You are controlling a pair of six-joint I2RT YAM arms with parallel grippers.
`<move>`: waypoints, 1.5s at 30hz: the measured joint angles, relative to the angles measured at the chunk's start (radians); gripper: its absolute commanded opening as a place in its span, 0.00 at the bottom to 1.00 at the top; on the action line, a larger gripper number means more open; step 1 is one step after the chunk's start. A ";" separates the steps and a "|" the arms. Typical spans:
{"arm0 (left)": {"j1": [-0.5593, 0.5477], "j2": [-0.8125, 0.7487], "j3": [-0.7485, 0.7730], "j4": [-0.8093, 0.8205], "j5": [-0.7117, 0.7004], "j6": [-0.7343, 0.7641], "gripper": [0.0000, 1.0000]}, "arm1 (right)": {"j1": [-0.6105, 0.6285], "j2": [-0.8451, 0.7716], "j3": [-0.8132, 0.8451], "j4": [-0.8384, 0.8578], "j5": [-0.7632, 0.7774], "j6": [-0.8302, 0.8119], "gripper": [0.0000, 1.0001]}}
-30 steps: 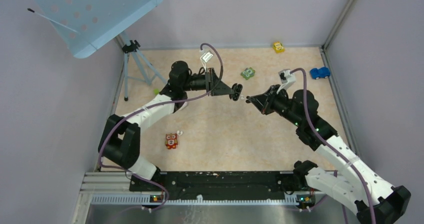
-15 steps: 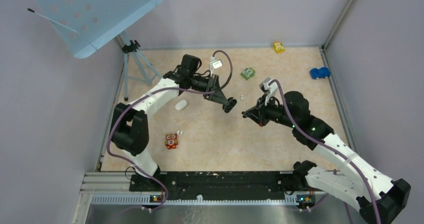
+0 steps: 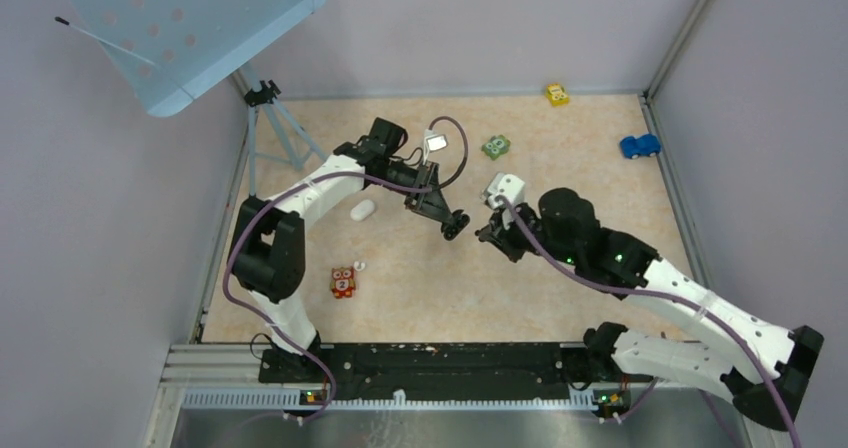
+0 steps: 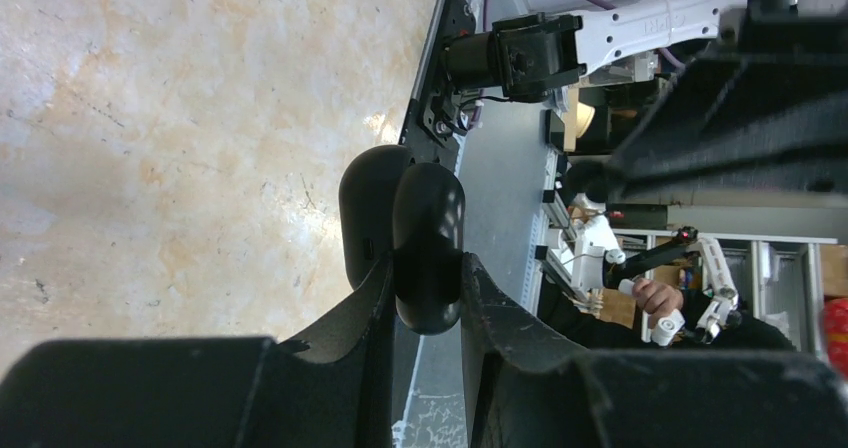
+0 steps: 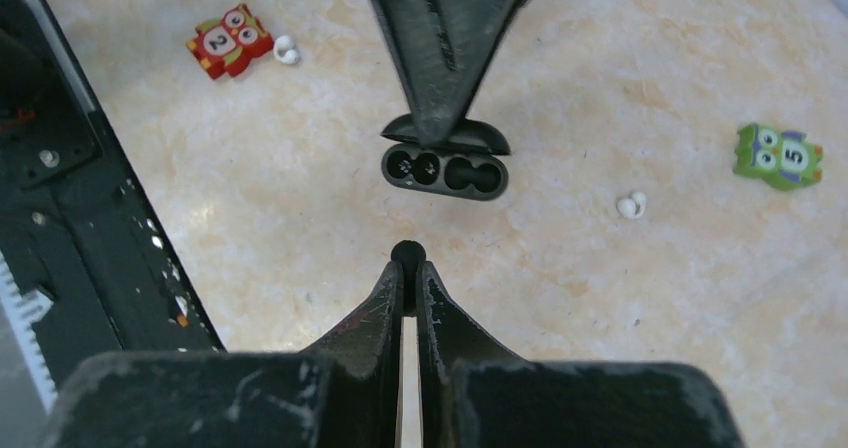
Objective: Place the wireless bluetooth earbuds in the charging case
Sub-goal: Insert the left earbud into the left side groove of the charging case.
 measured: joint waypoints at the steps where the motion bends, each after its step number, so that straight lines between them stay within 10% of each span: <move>1: 0.000 0.005 0.000 -0.003 0.005 -0.002 0.00 | 0.039 0.022 0.015 -0.005 0.026 -0.022 0.00; 13: 0.000 0.027 -0.010 -0.049 0.047 -0.006 0.00 | 0.310 0.111 0.031 -0.009 0.240 -0.307 0.00; 45: 0.000 0.028 -0.040 -0.155 0.044 -0.022 0.00 | 0.320 0.184 0.009 0.079 0.146 -0.597 0.00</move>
